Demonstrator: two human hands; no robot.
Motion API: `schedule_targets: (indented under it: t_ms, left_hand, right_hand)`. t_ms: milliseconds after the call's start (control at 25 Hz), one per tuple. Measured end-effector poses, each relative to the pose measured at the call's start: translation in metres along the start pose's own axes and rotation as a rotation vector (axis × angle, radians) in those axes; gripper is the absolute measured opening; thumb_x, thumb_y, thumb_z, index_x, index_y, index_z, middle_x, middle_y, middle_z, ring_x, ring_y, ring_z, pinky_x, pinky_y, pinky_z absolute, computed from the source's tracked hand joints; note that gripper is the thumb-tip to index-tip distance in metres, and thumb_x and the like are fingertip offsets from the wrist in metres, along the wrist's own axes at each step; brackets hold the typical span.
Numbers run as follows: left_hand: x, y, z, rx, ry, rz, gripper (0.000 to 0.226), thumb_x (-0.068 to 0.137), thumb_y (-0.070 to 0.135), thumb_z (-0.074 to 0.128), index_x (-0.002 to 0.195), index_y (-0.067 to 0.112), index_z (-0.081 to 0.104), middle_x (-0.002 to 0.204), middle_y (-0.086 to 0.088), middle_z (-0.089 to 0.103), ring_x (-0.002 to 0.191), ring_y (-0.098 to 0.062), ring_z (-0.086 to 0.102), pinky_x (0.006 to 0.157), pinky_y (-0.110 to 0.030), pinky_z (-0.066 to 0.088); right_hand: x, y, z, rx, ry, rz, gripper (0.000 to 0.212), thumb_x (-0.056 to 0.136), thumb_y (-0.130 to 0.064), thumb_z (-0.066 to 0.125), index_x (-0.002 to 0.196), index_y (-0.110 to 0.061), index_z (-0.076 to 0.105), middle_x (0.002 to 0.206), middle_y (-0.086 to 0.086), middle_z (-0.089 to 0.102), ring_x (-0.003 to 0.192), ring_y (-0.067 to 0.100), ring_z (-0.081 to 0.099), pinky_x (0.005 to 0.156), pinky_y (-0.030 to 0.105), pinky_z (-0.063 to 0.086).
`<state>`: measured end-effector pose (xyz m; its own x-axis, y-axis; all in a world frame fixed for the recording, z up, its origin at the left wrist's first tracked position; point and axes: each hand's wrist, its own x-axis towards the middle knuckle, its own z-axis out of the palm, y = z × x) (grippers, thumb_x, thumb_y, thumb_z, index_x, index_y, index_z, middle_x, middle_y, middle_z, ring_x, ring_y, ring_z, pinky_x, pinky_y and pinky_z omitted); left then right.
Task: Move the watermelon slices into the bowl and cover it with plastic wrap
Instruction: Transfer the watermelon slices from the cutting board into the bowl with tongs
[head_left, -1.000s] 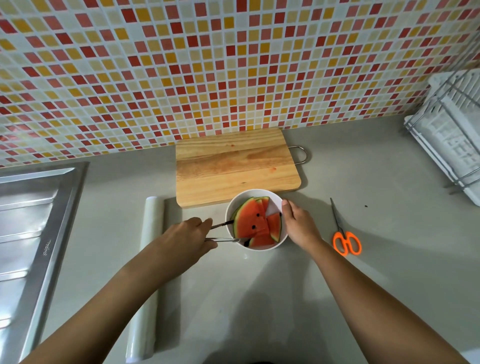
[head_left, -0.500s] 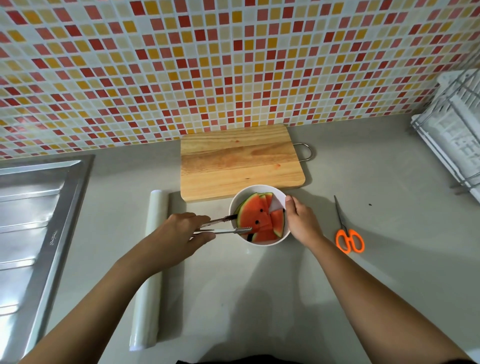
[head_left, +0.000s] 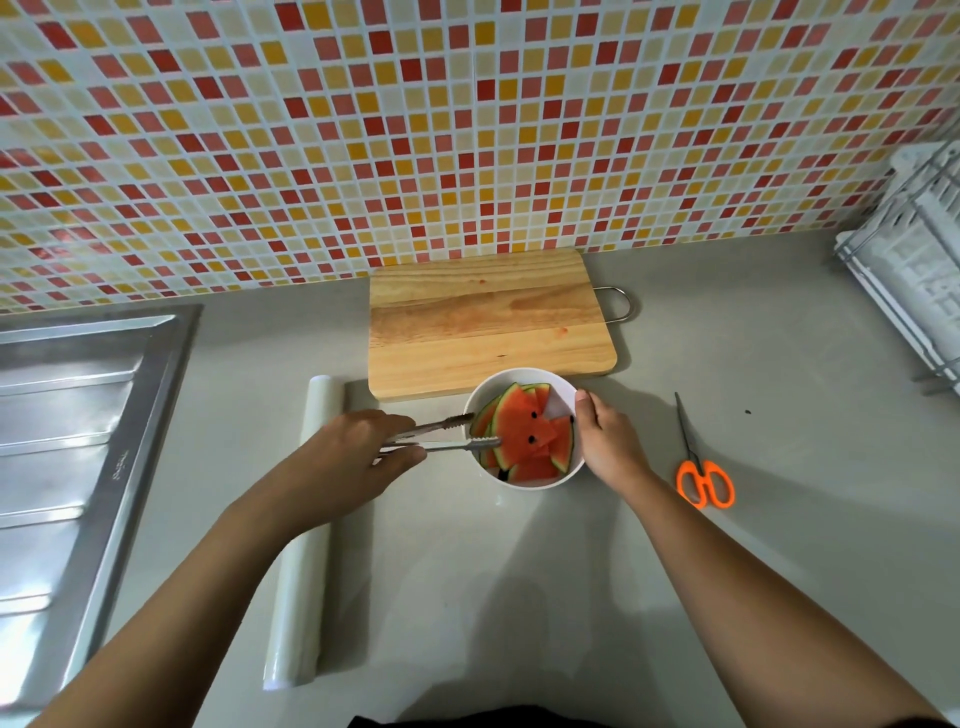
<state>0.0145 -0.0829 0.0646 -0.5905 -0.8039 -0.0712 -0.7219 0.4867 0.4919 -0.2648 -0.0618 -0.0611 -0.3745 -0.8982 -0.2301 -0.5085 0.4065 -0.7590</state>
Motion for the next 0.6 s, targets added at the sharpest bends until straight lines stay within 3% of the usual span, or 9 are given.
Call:
schedule_targets:
  t_ms: [160,360,600]
  left_hand:
    - [-0.007,0.005,0.011,-0.025,0.008,0.031,0.033,0.091,0.029,0.058,0.120,0.012,0.061,0.100,-0.007,0.067,0.092,-0.019,0.062,0.079,-0.021,0.042]
    - [-0.019,0.013,0.027,-0.106,0.027,0.058,0.035,0.090,0.030,0.059,0.121,0.013,0.061,0.102,-0.006,0.068,0.093,-0.017,0.065,0.084,-0.028,0.048]
    - [-0.021,0.005,0.026,-0.064,0.148,0.001,0.036,0.086,0.025,0.065,0.118,0.009,0.063,0.089,-0.005,0.065,0.081,-0.018,0.065,0.072,-0.022,0.045]
  right_hand:
    - [0.000,-0.002,0.000,-0.008,0.003,0.002,0.034,0.097,-0.038,0.027,0.083,-0.020,0.052,0.082,0.008,0.060,0.081,0.028,0.053,0.067,0.032,0.034]
    - [0.000,-0.001,0.000,-0.024,0.007,0.003,0.031,0.097,-0.039,0.026,0.078,-0.025,0.047,0.082,0.008,0.061,0.080,0.028,0.053,0.067,0.032,0.033]
    - [0.001,0.000,0.000,-0.018,0.001,0.000,0.032,0.097,-0.039,0.027,0.080,-0.023,0.049,0.079,0.005,0.058,0.075,0.024,0.049,0.067,0.032,0.034]
